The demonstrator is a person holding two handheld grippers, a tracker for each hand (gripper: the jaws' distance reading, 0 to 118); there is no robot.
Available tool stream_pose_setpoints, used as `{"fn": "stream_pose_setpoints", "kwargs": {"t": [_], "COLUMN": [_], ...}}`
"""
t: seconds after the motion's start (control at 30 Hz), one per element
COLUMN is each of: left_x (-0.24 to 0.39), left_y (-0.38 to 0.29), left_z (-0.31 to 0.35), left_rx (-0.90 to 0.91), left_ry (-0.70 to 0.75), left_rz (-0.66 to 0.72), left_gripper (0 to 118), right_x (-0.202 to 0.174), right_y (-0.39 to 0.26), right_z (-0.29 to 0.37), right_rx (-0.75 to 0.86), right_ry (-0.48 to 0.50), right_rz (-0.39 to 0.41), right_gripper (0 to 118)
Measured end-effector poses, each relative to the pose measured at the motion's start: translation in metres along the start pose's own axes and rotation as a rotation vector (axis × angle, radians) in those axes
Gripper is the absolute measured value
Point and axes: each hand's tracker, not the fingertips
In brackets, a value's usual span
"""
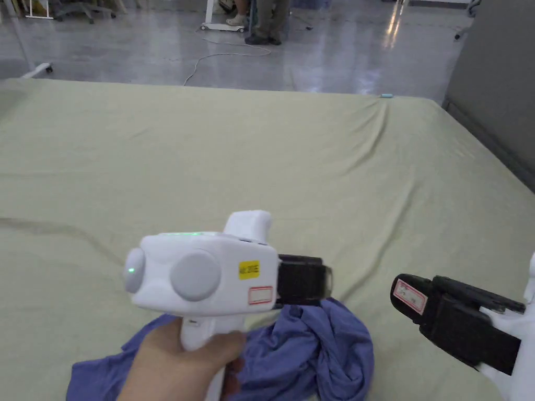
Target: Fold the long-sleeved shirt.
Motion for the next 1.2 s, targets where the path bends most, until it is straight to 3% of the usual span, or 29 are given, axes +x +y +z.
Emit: {"fn": "stream_pose_setpoints", "kwargs": {"t": [0.07, 0.13, 0.23, 0.3, 0.33, 0.37, 0.4, 0.43, 0.63, 0.7, 0.73, 0.77, 0.8, 0.83, 0.87, 0.9, 0.93, 0.97, 1.0, 1.03, 1.13, 1.17, 1.2], "left_x": [-0.036, -0.072, -0.11, -0.123, -0.127, -0.133, -0.139, -0.149, -0.208, -0.218, -0.207, -0.2, -0.195, -0.189, -0.185, -0.185, -0.184, -0.182, -0.183, -0.181, -0.175, -0.174, -0.172], "left_y": [-0.026, -0.053, -0.078, -0.081, -0.083, -0.081, -0.079, -0.077, -0.097, -0.1, -0.097, -0.091, -0.087, -0.084, -0.082, -0.081, -0.081, -0.081, -0.081, -0.082, -0.08, -0.08, -0.08], "left_z": [0.01, 0.015, 0.018, 0.023, 0.02, 0.018, 0.012, 0.001, -0.074, -0.094, -0.083, -0.078, -0.072, -0.066, -0.058, -0.051, -0.046, -0.04, -0.035, -0.028, -0.006, 0.001, 0.006], "left_rx": [-0.01, -0.094, -0.136, -0.097, -0.071, -0.053, -0.039, -0.077, -0.299, -0.43, -0.352, -0.347, -0.328, -0.301, -0.279, -0.263, -0.258, -0.247, -0.23, -0.214, -0.159, -0.148, -0.142], "left_ry": [0.2, 0.342, 0.223, 0.278, 0.303, 0.357, 0.403, 0.454, 0.587, 0.576, 0.58, 0.562, 0.522, 0.499, 0.472, 0.402, 0.37, 0.358, 0.361, 0.355, 0.282, 0.265, 0.264], "left_rz": [0.031, 0.09, 0.28, 0.316, 0.3, 0.285, 0.271, 0.245, 0.278, 0.295, 0.246, 0.222, 0.186, 0.158, 0.161, 0.21, 0.253, 0.261, 0.253, 0.267, 0.342, 0.36, 0.361], "left_gripper": [0, 0, 0, 0, 31, 80, 113, 118, 118, 109, 108, 93, 68, 17, 0, 0, 0, 0, 0, 0, 0, 0, 0], "right_x": [0.004, 0.006, 0.007, 0.006, 0.005, 0.004, 0.003, 0.001, 0.006, 0.013, 0.018, 0.023, 0.028, 0.034, 0.042, 0.052, 0.063, 0.075, 0.088, 0.097, 0.13, 0.138, 0.144], "right_y": [-0.01, -0.02, -0.029, -0.03, -0.03, -0.029, -0.028, -0.028, -0.027, -0.028, -0.028, -0.026, -0.025, -0.024, -0.023, -0.021, -0.022, -0.025, -0.031, -0.039, -0.067, -0.077, -0.086], "right_z": [-0.012, -0.024, -0.041, -0.049, -0.052, -0.054, -0.056, -0.055, -0.064, -0.07, -0.075, -0.081, -0.088, -0.096, -0.106, -0.119, -0.132, -0.15, -0.171, -0.181, -0.212, -0.217, -0.217], "right_rx": [-0.048, -0.095, -0.141, -0.158, -0.164, -0.168, -0.17, -0.171, -0.204, -0.228, -0.249, -0.269, -0.286, -0.3, -0.313, -0.334, -0.37, -0.428, -0.509, -0.454, -0.681, -0.76, -0.797], "right_ry": [0.012, 0.012, 0.008, 0.0, -0.002, 0.0, 0.002, 0.002, -0.044, -0.095, -0.123, -0.154, -0.186, -0.213, -0.231, -0.231, -0.258, -0.304, -0.362, -0.361, -0.489, -0.488, -0.476], "right_rz": [-0.043, -0.074, -0.096, -0.102, -0.105, -0.106, -0.106, -0.105, -0.09, -0.09, -0.088, -0.08, -0.068, -0.053, -0.037, -0.043, -0.053, -0.067, -0.06, -0.03, 0.005, -0.017, -0.052], "right_gripper": [0, 0, 0, 0, 0, 0, 0, 0, 0, 0, 0, 0, 0, 0, 0, 18, 74, 116, 116, 115, 110, 90, 42]}}
